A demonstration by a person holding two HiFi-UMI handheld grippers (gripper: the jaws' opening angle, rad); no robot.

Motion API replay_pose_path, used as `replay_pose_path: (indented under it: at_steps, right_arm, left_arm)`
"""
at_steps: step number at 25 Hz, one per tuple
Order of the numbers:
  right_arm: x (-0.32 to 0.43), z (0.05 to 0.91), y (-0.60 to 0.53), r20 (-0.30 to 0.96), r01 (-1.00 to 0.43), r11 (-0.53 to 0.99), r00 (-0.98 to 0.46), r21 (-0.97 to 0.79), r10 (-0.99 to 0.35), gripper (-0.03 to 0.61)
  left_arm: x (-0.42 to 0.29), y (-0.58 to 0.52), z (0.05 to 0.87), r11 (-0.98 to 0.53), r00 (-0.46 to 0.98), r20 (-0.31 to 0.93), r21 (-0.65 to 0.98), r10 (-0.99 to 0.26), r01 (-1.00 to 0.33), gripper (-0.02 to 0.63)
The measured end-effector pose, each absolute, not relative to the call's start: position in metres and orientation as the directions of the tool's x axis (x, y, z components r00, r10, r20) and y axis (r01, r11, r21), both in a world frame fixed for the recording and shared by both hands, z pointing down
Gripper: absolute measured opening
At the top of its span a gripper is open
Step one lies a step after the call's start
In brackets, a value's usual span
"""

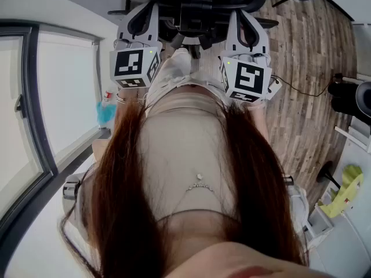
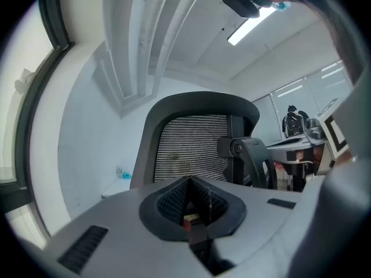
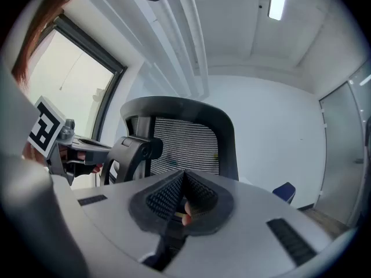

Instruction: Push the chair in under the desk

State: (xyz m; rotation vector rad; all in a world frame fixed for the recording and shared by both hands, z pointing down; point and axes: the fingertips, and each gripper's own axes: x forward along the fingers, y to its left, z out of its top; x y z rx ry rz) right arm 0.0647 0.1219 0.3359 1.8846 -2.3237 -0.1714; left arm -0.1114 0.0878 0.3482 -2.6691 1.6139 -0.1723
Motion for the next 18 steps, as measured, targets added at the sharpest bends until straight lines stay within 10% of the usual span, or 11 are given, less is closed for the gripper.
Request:
replay_pose_path:
  at_steps: [18]
  right_arm:
    - [0.065,0.344,0.127,0.078,-0.912,0.262,-0.251,0.315,-0.965,0.028]
  left_arm:
    - [-0.104,0.092,0.361,-0.532,0.512,0.150,-0.166,-0.846,-0.830,0.008]
